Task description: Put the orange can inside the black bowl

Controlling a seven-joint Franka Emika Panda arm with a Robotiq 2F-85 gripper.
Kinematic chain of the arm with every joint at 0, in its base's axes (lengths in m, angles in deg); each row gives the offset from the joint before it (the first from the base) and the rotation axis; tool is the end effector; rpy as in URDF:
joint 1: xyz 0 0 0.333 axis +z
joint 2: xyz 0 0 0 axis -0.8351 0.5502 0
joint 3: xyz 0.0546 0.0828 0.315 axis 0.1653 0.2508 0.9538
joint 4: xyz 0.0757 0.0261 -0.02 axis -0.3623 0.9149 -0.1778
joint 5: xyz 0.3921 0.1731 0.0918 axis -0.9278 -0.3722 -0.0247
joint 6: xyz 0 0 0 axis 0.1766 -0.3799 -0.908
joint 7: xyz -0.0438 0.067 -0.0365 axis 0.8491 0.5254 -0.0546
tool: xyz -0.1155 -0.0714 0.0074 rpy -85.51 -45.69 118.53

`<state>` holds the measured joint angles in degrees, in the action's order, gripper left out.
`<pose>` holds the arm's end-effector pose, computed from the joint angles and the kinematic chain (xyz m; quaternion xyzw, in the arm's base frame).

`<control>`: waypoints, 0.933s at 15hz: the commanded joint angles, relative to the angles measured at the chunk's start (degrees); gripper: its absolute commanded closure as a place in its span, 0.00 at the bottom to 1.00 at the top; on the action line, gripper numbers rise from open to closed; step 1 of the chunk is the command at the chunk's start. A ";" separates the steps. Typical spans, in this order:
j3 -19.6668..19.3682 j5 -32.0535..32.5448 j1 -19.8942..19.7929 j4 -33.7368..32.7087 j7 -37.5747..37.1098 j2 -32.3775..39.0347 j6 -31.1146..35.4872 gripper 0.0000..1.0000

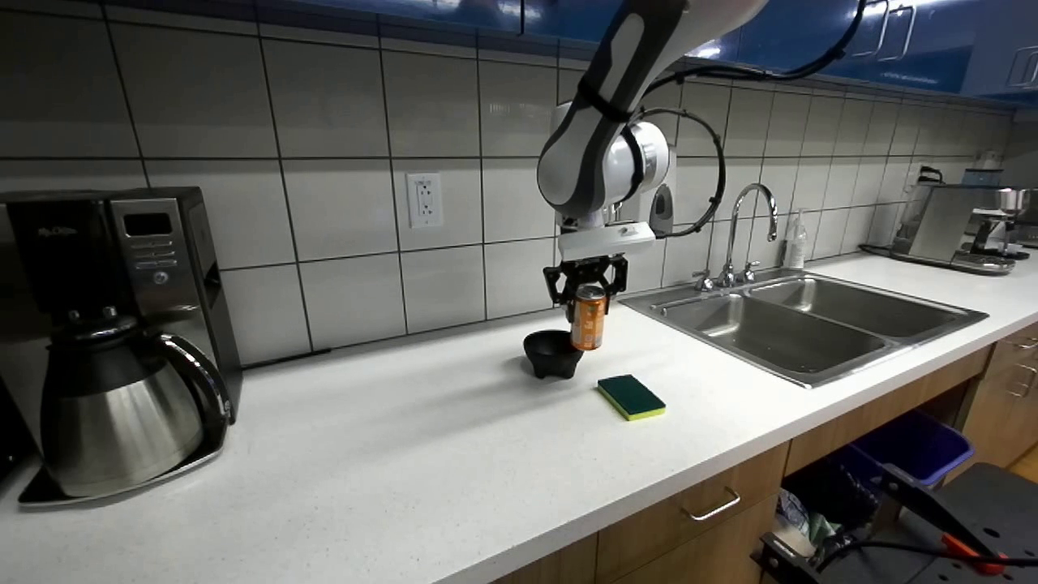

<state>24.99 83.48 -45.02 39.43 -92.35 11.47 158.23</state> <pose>0.6588 0.0035 0.1673 0.9884 -0.1174 0.0589 0.0769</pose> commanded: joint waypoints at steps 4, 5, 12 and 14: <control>1.67 -2.73 -2.50 -8.94 -0.91 5.94 -2.81 0.60; 1.44 -2.71 -2.40 -10.11 -1.16 6.71 -2.98 0.60; 1.54 -3.19 -2.52 -17.99 -1.89 11.94 -5.78 0.60; 1.61 -3.31 -2.30 -20.49 -2.41 13.46 -6.75 0.60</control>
<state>25.65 81.09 -46.72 24.72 -93.40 22.35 155.22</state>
